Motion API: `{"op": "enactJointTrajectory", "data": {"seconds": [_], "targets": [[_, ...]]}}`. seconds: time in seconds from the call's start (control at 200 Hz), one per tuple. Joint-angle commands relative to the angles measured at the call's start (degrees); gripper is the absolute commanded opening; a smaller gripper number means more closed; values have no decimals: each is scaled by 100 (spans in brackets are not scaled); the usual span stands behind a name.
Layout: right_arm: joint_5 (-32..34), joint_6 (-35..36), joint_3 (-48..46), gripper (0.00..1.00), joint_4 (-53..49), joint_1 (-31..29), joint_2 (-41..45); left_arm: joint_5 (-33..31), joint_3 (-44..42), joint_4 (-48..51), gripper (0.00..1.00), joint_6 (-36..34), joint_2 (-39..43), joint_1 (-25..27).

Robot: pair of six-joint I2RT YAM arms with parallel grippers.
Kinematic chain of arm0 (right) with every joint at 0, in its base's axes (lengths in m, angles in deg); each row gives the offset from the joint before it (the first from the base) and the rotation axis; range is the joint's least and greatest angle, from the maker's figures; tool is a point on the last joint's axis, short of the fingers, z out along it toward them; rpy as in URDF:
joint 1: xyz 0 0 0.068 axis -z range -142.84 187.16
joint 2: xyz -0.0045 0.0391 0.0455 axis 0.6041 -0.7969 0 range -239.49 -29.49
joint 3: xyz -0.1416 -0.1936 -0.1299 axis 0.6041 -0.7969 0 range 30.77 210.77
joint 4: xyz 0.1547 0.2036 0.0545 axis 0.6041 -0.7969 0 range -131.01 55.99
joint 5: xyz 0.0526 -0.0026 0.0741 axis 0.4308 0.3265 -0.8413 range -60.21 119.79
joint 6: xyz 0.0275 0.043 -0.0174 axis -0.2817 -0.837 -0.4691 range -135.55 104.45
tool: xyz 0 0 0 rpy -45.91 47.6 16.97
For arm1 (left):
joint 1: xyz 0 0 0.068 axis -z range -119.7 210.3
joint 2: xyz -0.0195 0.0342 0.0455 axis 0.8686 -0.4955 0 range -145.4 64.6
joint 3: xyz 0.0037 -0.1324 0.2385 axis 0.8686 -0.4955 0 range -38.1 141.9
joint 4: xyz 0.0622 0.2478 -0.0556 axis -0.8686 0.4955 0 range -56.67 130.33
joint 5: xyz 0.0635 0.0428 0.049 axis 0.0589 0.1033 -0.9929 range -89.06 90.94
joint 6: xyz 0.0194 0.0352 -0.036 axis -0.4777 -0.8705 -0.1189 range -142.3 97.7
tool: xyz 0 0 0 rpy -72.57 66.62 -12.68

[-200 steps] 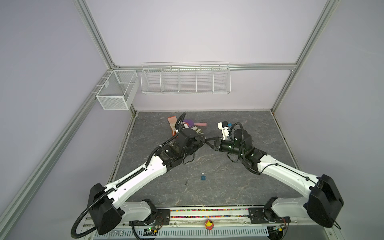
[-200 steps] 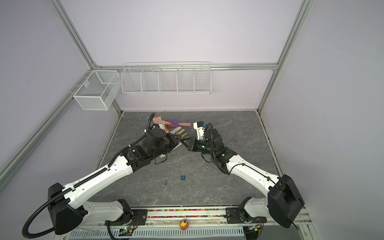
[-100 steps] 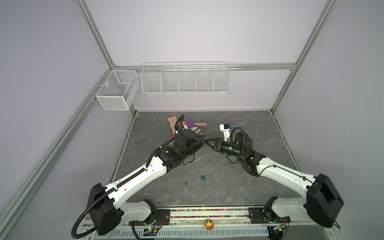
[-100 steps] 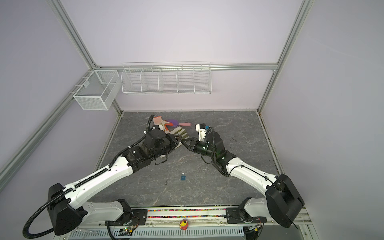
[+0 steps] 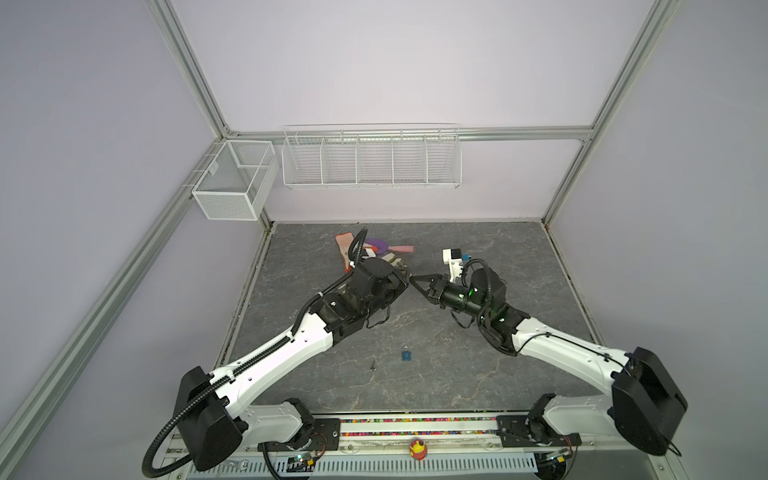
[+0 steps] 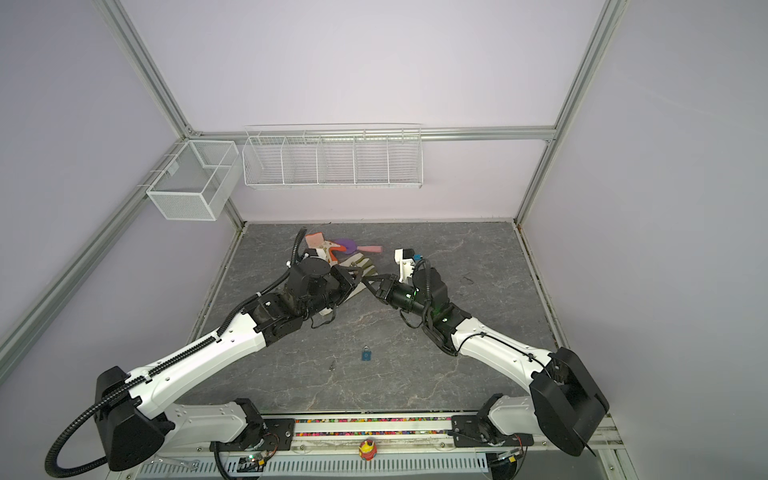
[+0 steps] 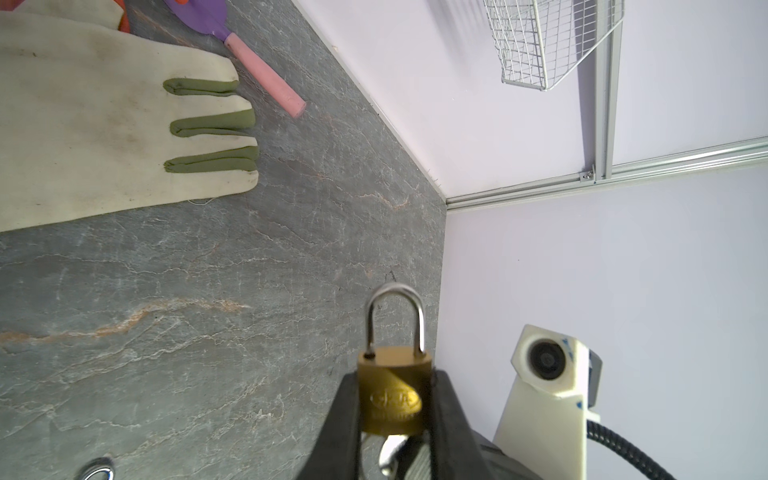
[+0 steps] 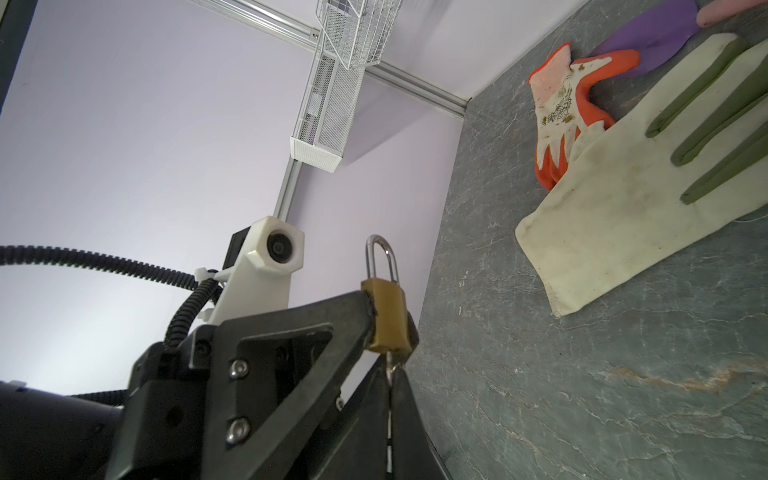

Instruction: Unlock with the key

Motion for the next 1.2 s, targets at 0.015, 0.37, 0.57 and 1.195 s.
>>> {"op": "enactJointTrajectory", "data": {"seconds": [0.015,0.37,0.57,1.195], "targets": [[-103,-257,-2,6,407,-158,52,384,-36,-293,0,105,72,124],[768,2150,573,8,-2352,-296,697,87,39,284,0,-382,47,40],[1021,2889,814,24,-3237,-290,994,81,-33,695,0,-899,66,-64],[228,5420,3393,72,-6466,218,-908,765,-2147,-1365,0,-6596,1133,-109]]}}
